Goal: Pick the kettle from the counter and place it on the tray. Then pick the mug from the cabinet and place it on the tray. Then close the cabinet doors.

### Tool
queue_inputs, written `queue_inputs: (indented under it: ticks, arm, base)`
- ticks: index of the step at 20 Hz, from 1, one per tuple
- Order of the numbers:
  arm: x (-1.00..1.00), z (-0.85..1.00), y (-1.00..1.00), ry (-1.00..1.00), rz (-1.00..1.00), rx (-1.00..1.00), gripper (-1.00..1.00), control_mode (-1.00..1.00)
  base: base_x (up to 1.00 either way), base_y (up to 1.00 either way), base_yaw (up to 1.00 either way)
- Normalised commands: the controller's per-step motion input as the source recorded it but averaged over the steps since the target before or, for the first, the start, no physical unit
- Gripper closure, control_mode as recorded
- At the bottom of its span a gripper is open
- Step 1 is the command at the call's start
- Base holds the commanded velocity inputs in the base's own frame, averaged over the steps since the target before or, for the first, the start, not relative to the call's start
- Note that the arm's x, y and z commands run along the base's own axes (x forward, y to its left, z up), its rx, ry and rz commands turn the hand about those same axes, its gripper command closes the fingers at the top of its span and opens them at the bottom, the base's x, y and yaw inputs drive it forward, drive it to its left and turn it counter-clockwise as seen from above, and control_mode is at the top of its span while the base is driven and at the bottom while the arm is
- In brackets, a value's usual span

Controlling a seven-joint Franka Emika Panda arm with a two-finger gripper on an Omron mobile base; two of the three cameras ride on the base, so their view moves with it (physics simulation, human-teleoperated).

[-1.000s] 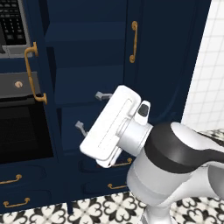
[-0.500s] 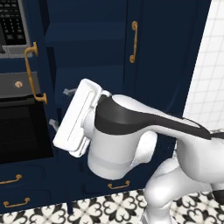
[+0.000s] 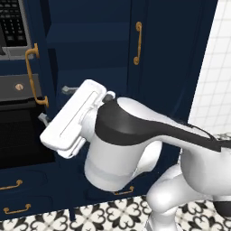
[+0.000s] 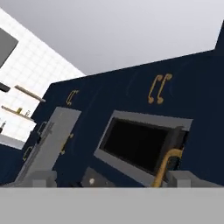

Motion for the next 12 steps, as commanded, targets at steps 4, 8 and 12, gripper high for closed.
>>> queue_inputs:
  ticks: [4,8,12]
  arm:
    - [-0.41,0.0,-0.38,0.74,0.16,0.84,-1.0,-1.0]
    - [0.08,-0.14,-0.39,0.97,0.12,0.53,-1.0,-1.0]
    - [0.37,-0.47,-0.46,1.0,0.02,0.33,-1.0,-1.0]
  base:
    - [0.0,0.0,0.0]
    - [0.0,0.0,0.0]
    - [0.0,0.0,0.0]
